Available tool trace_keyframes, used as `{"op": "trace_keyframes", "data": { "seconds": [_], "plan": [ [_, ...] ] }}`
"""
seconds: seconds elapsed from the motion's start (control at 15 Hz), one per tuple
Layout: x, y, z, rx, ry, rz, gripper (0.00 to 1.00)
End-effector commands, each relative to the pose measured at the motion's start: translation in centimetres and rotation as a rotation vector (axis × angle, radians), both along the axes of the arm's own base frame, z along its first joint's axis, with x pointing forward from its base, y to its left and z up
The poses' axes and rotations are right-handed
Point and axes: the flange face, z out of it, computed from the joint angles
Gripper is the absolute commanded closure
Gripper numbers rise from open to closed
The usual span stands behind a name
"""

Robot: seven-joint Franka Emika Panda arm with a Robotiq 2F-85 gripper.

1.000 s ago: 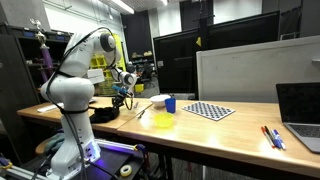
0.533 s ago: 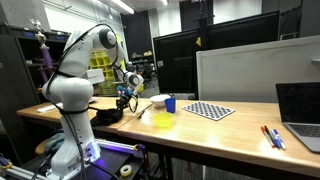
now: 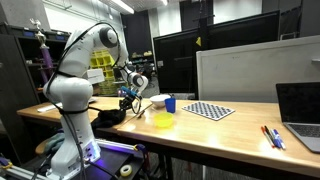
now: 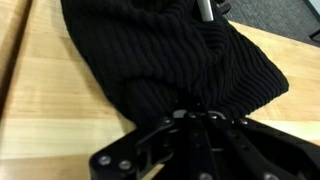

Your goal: Use the black towel to wipe the table.

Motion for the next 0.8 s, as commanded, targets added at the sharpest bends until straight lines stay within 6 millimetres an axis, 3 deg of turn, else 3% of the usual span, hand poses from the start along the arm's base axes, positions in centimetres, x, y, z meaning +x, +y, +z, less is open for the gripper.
{"op": "trace_keyframes", "data": {
  "seconds": [0.0,0.33,0.73],
  "plan": [
    [-1.2,-2.8,-1.3,-0.036,-0.004,0.001,1.0],
    [-0.9,-4.3,-0.9,-0.086,-0.002,0.01,1.0],
    [1.0,-3.4,-0.1,-0.213,-0.057,0.116,1.0]
  ]
}}
